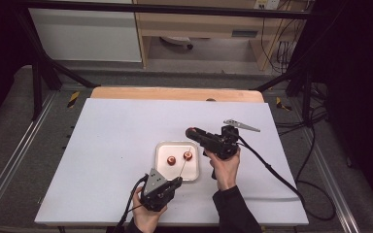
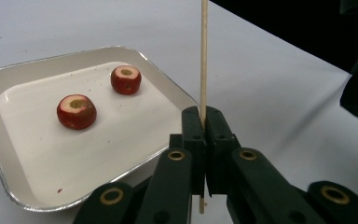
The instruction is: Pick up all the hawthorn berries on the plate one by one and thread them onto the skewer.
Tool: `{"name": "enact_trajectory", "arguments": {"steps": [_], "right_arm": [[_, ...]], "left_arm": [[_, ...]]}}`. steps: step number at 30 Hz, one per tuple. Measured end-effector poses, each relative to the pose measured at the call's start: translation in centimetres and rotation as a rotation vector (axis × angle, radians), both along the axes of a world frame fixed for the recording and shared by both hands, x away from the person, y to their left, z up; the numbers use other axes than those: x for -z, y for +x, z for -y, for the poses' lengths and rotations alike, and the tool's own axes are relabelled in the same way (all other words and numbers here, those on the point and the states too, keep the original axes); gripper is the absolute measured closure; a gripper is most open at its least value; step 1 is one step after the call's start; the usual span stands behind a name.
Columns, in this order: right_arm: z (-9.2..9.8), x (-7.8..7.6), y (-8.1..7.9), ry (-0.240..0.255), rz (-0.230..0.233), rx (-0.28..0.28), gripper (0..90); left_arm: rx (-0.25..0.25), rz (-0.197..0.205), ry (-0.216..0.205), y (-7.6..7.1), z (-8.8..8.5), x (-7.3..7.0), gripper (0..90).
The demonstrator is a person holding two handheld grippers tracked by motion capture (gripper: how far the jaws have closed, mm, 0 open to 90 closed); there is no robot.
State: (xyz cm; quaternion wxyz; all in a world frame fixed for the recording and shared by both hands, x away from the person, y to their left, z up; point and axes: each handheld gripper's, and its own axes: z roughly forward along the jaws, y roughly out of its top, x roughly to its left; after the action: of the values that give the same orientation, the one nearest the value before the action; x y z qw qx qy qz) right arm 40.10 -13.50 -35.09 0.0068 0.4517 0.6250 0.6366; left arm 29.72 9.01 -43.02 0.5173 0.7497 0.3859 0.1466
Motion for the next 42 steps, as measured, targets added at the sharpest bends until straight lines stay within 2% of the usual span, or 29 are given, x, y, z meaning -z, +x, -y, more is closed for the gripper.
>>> {"name": "enact_trajectory", "arguments": {"steps": [8,33,42], "right_arm": [[-0.2,0.3,-0.3,0.021,0.024,0.008,60.2],[-0.7,0.6,-0.9,0.032,0.039,-0.003,60.3],[-1.1,0.9,-1.2,0.041,0.047,0.004,60.3]], "left_arm": [[-0.031,-0.031,-0.036,0.6,0.1,-0.1,88.4],[-0.053,-0.03,-0.053,1.0,0.0,-0.3,88.4],[-0.07,-0.043,-0.088,0.9,0.2,-0.2,88.4]]}}
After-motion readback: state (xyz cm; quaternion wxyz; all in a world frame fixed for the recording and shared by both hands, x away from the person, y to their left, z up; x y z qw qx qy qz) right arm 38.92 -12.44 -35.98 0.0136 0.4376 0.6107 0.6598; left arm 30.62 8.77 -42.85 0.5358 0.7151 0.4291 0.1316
